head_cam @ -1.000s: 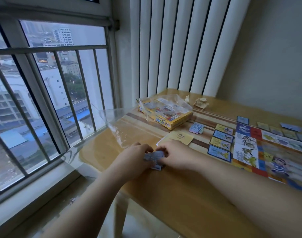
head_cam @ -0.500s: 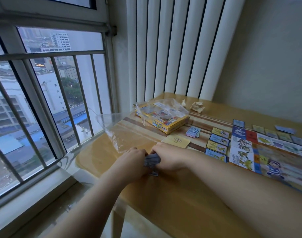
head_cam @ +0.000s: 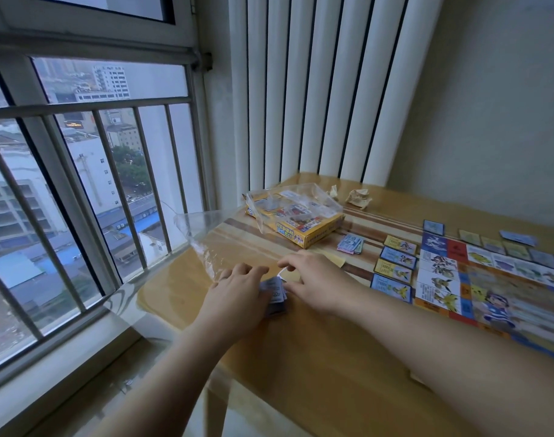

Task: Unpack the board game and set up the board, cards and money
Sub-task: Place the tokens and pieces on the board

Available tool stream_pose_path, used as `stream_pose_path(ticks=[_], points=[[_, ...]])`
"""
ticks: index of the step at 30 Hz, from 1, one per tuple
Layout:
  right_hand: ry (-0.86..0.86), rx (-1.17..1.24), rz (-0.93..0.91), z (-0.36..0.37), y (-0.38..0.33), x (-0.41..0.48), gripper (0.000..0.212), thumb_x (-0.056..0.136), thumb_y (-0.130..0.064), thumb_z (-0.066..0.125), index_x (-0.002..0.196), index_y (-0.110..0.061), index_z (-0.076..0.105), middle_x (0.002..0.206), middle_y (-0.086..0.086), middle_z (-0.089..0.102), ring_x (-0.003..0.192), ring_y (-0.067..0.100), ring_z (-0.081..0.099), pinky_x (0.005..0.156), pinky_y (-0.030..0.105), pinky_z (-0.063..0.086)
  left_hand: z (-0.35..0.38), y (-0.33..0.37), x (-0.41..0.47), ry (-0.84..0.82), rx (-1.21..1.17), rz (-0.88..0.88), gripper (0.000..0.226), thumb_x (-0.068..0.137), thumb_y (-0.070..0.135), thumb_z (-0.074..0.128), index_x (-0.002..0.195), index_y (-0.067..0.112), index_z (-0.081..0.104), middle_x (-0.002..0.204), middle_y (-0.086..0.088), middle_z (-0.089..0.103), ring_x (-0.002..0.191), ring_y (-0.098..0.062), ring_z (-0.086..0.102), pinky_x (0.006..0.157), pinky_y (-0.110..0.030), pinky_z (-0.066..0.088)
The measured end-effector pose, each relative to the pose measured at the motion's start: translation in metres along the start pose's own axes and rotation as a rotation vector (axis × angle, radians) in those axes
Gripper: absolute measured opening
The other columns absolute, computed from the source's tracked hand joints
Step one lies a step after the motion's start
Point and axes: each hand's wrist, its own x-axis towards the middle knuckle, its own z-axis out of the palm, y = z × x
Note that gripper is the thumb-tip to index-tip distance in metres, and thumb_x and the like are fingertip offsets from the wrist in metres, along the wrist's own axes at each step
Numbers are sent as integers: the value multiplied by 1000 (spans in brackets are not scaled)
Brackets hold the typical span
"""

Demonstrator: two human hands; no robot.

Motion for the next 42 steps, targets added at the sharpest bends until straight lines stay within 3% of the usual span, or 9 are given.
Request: stream_pose_path(ticks=[5,11,14,17,23,27,30,38,42], points=[[36,-1,-11,-8,7,-11,32,94,-24,55,126,-24,56,127,-3,53,98,10,51,79,21,36,-5,9,-4,44,-13,31,45,98,39,41,142,35,34,144,4,36,135,-23,30,109,-36,28],[28,16,22,-20,17,-33,27,92,-23,58,118,-22,62,116,-3,63,90,8,53,83,27,47,-13,37,-4,94,-52,103,42,96,41,44,138,37,39,144,9,38,132,-19,37,106,-36,32],[61,25,75,-34,30,-59,25,92,-21,56,116,-21,64,109,0,65,98,16,58,83,31,48,-11,69,-3,139,-122,197,38,95,38,48,133,35,45,137,10,46,118,-15,52,96,-37,44],[107,34,163,-47,51,-97,27,92,-23,57,118,-26,63,106,-2,65,97,16,59,83,33,49,0,108,-5,158,-195,295,32,94,31,51,126,34,52,124,14,56,105,-8,57,84,-28,49],[201,85,402,-72,105,-187,24,94,-18,52,113,-21,65,96,2,69,86,19,64,78,42,54,36,205,-20,53,-343,516,26,92,25,53,115,34,60,107,15,65,92,-5,61,79,-28,53],[296,112,557,-86,134,-246,20,94,-12,51,98,-16,70,92,1,70,83,19,64,79,43,54,57,273,-34,-52,-351,692,25,95,25,50,116,33,59,109,12,65,93,-9,61,80,-33,54],[357,138,666,-94,153,-290,21,95,-11,50,99,-13,70,95,3,70,86,20,64,82,42,53,71,321,-45,-132,-342,810,27,97,23,47,120,29,58,112,8,65,95,-12,61,81,-35,54],[534,124,924,-117,207,-402,19,93,-14,57,105,-13,71,104,1,71,95,13,64,86,29,50,106,429,-75,-297,-113,1042,32,100,27,39,130,30,51,114,2,65,91,-18,65,74,-38,57],[544,83,1088,-125,230,-457,21,92,-10,56,107,-11,71,110,4,70,103,17,63,88,25,46,117,464,-95,-388,-12,1152,34,100,22,40,131,26,52,127,3,60,109,-19,58,87,-36,52]])
